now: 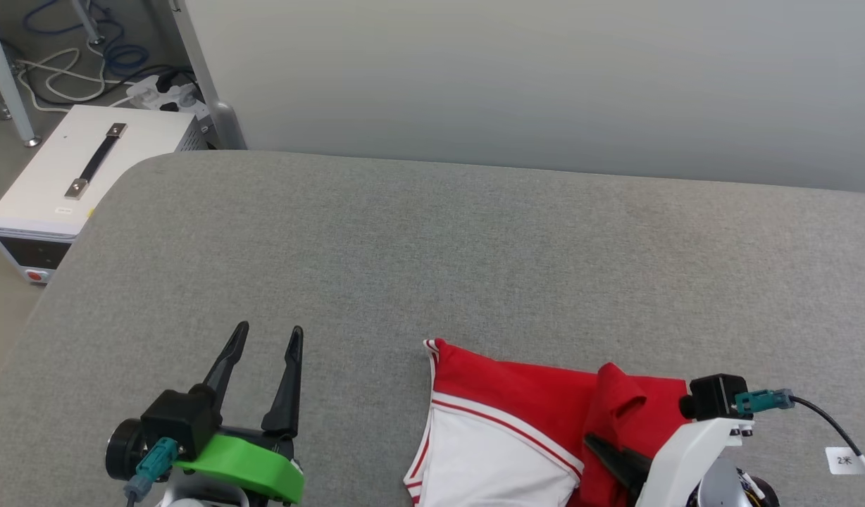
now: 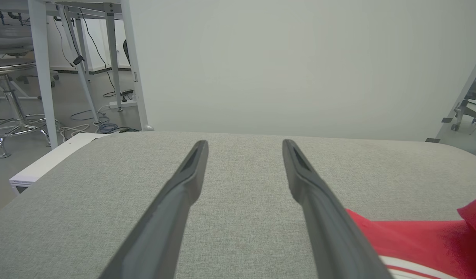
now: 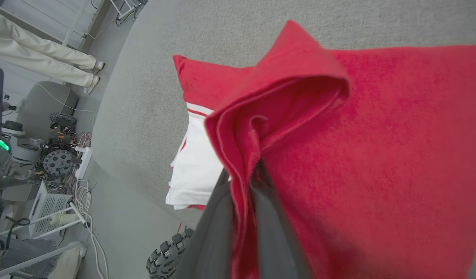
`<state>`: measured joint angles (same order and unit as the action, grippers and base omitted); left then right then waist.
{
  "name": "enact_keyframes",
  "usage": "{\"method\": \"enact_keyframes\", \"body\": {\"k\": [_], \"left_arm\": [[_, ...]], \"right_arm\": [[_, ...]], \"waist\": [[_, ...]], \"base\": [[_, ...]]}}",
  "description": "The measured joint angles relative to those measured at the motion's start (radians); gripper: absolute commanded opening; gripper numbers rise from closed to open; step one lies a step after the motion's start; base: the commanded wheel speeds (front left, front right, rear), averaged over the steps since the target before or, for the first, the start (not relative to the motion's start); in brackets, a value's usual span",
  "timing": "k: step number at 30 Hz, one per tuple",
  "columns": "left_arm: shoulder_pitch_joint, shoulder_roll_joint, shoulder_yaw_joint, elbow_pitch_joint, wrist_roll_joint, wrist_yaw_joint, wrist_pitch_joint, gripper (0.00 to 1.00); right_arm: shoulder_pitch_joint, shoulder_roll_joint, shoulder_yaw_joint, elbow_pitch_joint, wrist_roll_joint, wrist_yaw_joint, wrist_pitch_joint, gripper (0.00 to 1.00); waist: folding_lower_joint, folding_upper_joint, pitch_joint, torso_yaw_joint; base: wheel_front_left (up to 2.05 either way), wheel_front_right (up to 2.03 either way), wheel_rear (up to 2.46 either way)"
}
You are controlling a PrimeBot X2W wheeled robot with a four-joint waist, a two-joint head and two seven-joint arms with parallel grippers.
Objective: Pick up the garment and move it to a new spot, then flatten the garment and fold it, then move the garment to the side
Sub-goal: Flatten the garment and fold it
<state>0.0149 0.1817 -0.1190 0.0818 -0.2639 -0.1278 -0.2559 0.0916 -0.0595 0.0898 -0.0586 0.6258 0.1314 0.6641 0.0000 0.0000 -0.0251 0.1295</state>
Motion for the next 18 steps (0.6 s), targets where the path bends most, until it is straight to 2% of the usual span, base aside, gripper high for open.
{"method": "enact_keyframes", "body": {"k": [3,12,18], "left_arm": [[0.000,0.001,-0.001,0.000,0.000,0.000,0.000,1.00],[-0.001,0.002,-0.001,0.001,0.000,0.000,0.000,1.00],[-0.004,0.002,-0.005,0.002,0.000,0.000,0.000,1.00]], "right_arm": [[-0.020,0.005,0.038,0.019,0.023,0.000,-0.015,0.00],[-0.077,0.007,0.200,0.159,0.157,0.000,-0.157,0.00],[-0.151,0.009,0.269,0.258,0.146,0.000,-0.221,0.00]], "waist": [[0.0000,0.0000,0.002,0.011],[0.0000,0.0000,0.009,0.041],[0.0000,0.0000,0.020,0.053]], "base": [[0.00,0.00,0.00],[0.00,0.00,0.00],[0.00,0.00,0.00]]}}
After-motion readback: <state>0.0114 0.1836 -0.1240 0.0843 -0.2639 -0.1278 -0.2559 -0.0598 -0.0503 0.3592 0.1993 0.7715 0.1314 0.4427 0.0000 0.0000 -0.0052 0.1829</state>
